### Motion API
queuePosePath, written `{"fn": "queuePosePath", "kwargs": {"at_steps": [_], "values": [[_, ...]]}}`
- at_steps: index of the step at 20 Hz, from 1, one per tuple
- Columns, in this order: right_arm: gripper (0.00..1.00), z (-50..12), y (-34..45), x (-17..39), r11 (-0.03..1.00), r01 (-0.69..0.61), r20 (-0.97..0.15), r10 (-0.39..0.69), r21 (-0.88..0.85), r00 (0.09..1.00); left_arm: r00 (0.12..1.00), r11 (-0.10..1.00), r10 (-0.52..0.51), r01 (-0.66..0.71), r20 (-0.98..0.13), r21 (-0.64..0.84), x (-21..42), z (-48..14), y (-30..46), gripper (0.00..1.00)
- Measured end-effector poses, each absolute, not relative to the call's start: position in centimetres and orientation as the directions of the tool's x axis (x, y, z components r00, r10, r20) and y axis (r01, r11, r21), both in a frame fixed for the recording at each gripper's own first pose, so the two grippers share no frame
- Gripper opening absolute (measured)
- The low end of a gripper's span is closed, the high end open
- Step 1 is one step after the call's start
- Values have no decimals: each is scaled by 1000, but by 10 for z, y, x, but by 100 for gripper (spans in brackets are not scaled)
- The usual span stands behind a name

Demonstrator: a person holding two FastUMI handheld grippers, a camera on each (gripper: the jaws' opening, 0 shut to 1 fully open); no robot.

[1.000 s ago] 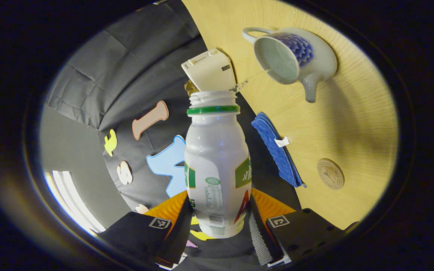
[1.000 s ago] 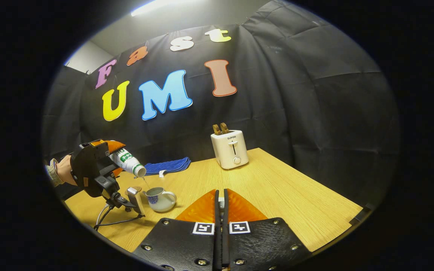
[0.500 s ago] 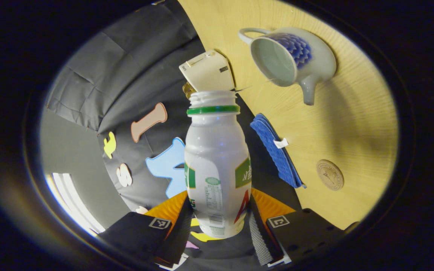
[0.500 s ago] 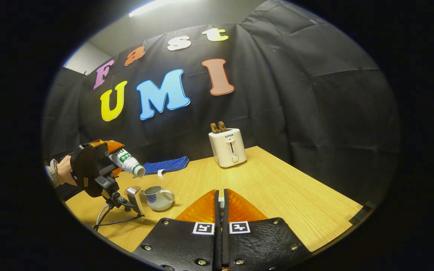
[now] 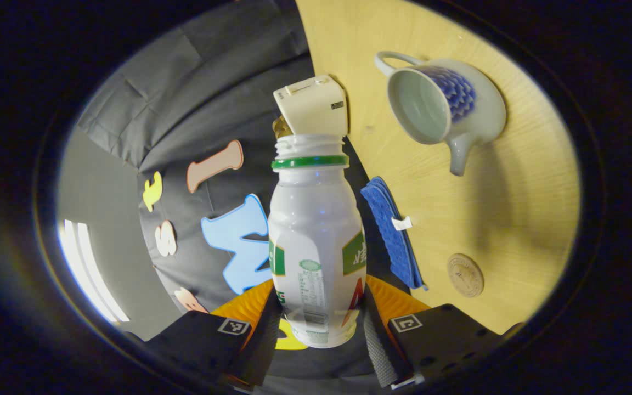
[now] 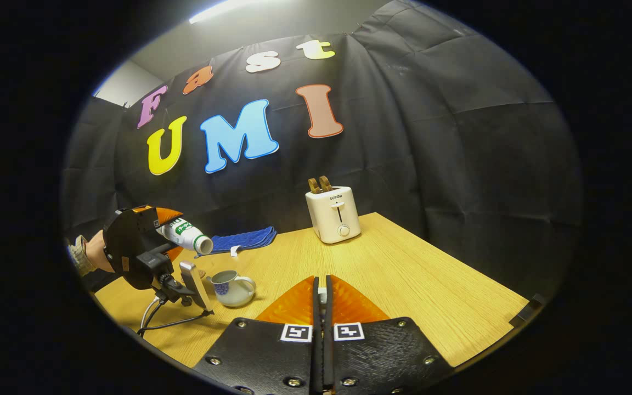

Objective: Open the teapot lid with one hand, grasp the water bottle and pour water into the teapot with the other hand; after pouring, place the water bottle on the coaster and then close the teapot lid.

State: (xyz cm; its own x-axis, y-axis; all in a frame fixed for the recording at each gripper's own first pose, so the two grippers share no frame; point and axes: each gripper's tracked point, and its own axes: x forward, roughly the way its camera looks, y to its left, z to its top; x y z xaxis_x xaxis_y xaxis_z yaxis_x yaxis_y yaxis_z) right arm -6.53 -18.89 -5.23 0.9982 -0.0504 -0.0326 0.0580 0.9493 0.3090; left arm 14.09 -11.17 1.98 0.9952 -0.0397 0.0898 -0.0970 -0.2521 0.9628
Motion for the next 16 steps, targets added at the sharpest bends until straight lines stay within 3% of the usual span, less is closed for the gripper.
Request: {"fn": "queuePosePath", "kwargs": {"at_steps": [2, 3, 9, 16], "values": [[0, -51, -187, -64, 950, 57, -35, -48, 306, 998, 998, -91, -38, -55, 52, 994, 141, 11, -107, 78], [0, -51, -186, -63, 952, 57, -36, -48, 299, 998, 999, -6, -39, -32, 32, 999, 141, 6, -105, 84], [0, -40, -161, -49, 956, 18, -33, -9, 294, 999, 999, 452, -45, 36, -18, 891, 136, -9, -90, 83], [0, -14, -111, -15, 970, -72, -4, 75, 234, 997, 995, 782, -9, 71, -103, 620, 128, -18, -41, 84]]}}
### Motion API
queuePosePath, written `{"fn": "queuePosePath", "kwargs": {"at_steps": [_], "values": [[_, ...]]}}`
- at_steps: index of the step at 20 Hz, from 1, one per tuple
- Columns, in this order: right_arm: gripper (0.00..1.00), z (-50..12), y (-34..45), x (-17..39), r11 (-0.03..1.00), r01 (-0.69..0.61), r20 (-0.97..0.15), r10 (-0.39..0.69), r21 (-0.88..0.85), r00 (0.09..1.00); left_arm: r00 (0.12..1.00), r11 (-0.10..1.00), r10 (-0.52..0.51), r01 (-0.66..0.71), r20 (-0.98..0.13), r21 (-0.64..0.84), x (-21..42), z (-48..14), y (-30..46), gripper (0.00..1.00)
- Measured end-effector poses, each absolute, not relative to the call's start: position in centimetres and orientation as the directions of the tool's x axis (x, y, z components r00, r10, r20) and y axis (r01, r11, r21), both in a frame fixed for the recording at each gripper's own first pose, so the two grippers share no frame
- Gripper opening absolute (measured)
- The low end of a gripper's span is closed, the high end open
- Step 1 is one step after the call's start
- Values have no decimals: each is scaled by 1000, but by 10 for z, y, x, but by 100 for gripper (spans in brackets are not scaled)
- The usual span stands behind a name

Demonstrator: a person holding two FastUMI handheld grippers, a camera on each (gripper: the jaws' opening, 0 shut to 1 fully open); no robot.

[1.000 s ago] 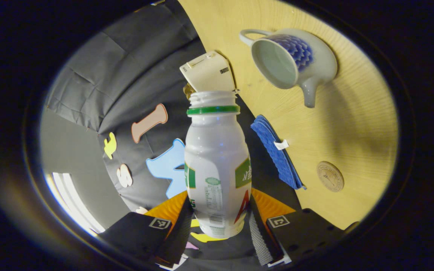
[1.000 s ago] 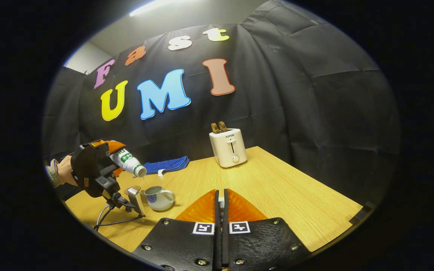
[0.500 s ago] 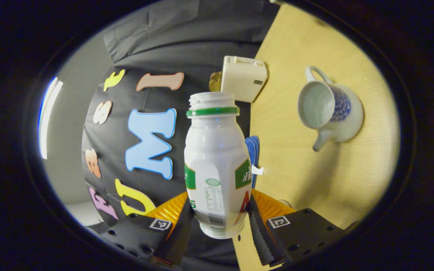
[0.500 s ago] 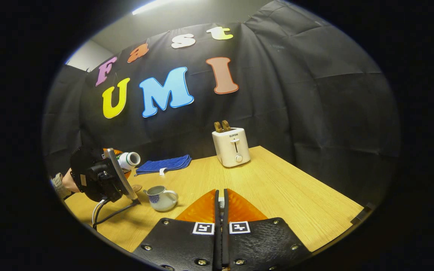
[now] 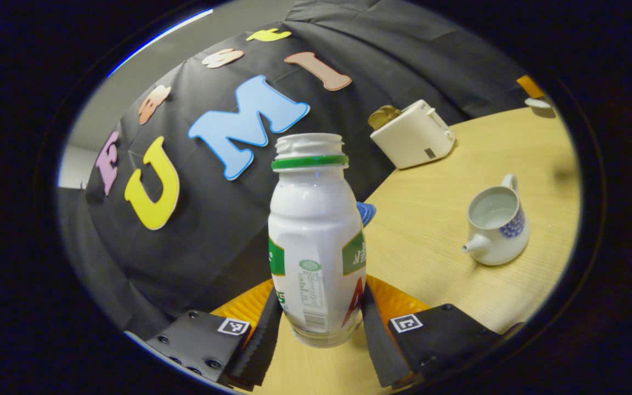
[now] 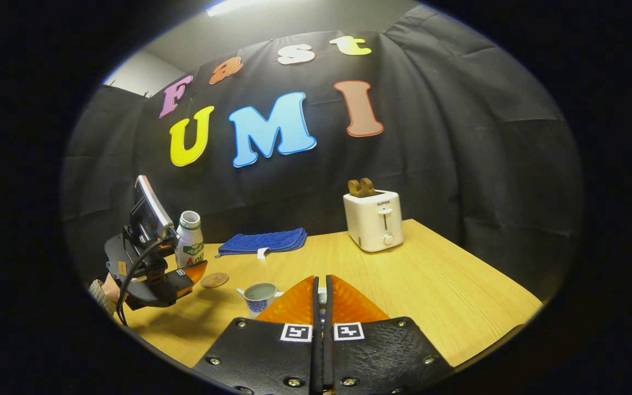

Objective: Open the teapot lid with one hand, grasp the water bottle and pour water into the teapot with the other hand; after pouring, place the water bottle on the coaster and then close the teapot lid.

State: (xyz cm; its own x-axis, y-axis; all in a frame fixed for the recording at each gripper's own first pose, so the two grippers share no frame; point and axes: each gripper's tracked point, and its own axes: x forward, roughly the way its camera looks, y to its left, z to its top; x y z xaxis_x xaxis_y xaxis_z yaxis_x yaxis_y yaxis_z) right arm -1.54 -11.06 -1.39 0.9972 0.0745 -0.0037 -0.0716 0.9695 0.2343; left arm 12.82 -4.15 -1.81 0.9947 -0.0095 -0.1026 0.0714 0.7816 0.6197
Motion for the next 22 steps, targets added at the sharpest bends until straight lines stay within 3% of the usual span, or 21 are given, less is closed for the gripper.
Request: {"fn": "queuePosePath", "kwargs": {"at_steps": [2, 7, 8, 17, 22], "values": [[0, -8, -92, -4, 970, -103, 3, 105, 218, 995, 994, 843, 0, 59, -110, 534, 126, -14, -25, 78], [0, -8, -47, 25, 967, -167, -4, 171, 194, 985, 993, 921, 5, 40, -114, 388, 116, -8, 1, 82], [0, -10, -40, 30, 965, -175, -10, 181, 196, 984, 994, 930, 2, 40, -112, 365, 113, -7, 3, 74], [0, -27, -10, 69, 969, -183, -56, 195, 168, 979, 998, 974, -13, 27, -63, 227, 98, 15, 23, 83], [0, -34, -4, 77, 973, -179, -61, 189, 145, 980, 997, 983, -7, 19, -71, 182, 99, 11, 37, 83]]}}
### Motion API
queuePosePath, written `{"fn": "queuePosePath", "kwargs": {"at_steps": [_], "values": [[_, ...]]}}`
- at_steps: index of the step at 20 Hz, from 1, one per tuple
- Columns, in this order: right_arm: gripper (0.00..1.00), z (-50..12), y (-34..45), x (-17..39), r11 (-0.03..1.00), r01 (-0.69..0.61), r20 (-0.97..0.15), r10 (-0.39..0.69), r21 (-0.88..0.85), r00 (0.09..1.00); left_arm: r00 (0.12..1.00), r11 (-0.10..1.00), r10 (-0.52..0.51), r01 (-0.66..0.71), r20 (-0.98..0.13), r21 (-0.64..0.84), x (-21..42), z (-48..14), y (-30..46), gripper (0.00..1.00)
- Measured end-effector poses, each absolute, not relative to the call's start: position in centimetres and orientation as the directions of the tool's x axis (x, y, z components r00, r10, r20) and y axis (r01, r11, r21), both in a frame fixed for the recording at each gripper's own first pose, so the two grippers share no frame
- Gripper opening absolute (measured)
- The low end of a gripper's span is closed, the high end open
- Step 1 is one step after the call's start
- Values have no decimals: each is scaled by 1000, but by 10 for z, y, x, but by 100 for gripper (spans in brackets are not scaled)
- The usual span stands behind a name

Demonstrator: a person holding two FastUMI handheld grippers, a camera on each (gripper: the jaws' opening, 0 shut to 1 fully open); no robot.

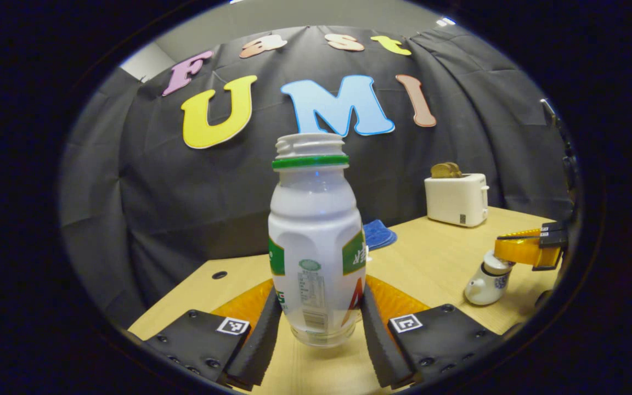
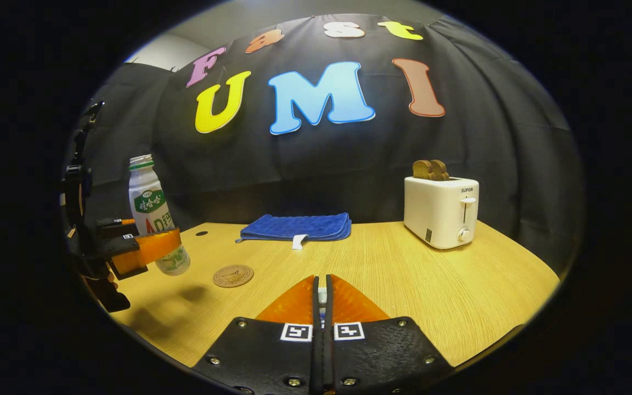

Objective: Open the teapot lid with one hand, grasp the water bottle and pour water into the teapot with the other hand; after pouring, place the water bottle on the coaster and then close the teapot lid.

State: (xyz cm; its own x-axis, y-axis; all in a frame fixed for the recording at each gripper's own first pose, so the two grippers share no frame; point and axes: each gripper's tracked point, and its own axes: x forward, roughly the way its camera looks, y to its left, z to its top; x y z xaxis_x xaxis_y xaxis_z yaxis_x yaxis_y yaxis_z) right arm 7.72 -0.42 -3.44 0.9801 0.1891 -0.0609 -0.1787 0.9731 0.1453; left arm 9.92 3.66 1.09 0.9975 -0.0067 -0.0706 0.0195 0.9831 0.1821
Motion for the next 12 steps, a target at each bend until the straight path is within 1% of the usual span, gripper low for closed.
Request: {"fn": "queuePosePath", "kwargs": {"at_steps": [5, 12], "values": [[0, -49, -1, 79, 971, -180, -87, 195, 158, 977, 997, 988, 3, 8, -77, 154, 100, 6, 46, 83], [0, -49, -1, 80, 977, -176, -37, 182, 120, 983, 995, 992, 10, 2, -98, 126, 117, -3, 44, 83]]}}
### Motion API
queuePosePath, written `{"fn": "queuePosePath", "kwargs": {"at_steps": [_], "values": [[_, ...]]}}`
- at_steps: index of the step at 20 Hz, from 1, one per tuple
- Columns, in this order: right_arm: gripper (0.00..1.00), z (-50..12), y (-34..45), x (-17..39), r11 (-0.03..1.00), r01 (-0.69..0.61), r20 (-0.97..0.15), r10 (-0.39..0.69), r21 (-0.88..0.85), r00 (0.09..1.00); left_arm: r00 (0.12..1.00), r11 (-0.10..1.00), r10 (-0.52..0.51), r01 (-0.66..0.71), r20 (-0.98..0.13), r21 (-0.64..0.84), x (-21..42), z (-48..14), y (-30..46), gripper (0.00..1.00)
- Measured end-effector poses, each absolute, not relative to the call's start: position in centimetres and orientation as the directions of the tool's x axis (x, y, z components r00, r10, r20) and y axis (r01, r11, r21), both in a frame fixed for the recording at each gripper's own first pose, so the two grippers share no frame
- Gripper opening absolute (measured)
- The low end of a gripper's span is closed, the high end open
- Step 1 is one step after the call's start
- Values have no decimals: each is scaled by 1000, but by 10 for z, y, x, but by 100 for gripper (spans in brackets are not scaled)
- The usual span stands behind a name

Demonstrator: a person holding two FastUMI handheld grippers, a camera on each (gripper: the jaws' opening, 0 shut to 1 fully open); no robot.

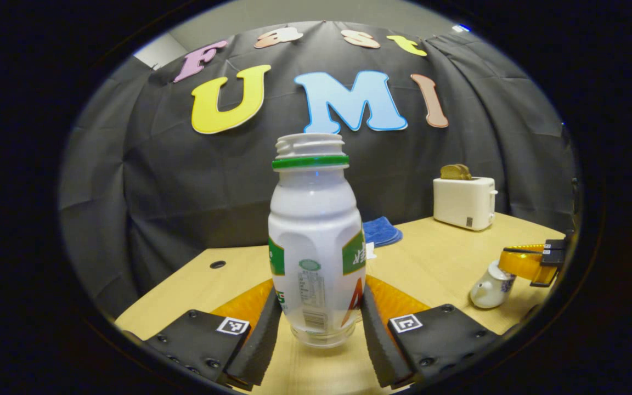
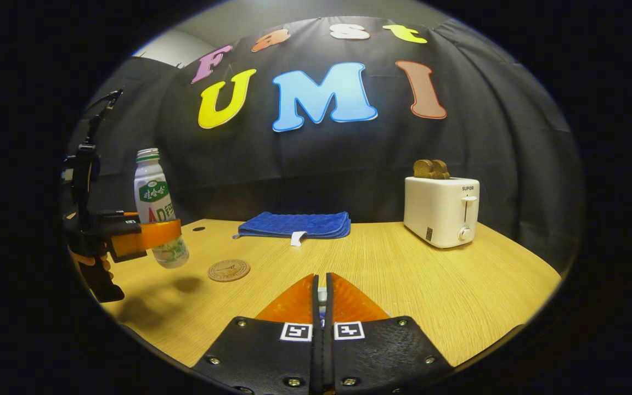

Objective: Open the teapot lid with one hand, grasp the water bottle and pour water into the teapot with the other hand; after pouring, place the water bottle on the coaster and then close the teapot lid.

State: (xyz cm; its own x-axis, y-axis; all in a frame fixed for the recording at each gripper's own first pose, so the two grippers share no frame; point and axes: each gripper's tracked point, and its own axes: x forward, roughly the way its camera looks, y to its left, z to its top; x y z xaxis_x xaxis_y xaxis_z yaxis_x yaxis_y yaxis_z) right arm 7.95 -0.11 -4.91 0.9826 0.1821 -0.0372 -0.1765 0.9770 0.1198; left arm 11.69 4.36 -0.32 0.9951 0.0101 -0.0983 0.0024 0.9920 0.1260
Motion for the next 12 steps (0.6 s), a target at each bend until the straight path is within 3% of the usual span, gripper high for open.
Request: {"fn": "queuePosePath", "kwargs": {"at_steps": [4, 7, 8, 9, 10, 11, 12], "values": [[2, -50, 0, 77, 978, -174, -29, 178, 112, 984, 994, 993, 7, 6, -109, 118, 132, -1, 43, 82], [13, -49, -10, 79, 989, -130, -22, 132, 65, 991, 992, 994, -4, 17, -122, 106, 147, -3, 42, 78], [35, -49, -15, 80, 992, -114, -20, 115, 50, 993, 992, 994, -13, 26, -127, 103, 151, -6, 40, 73], [47, -48, -11, 79, 990, -125, -16, 126, 59, 992, 991, 994, -23, 36, -133, 100, 155, -9, 36, 82], [69, -47, -5, 78, 985, -152, -11, 153, 85, 988, 989, 994, -29, 44, -142, 102, 159, -12, 33, 78], [70, -44, -2, 74, 981, -166, -5, 168, 104, 986, 988, 993, -34, 50, -152, 104, 163, -16, 30, 73], [86, -42, 0, 73, 978, -175, 4, 176, 110, 984, 986, 993, -39, 56, -161, 103, 167, -22, 28, 73]]}}
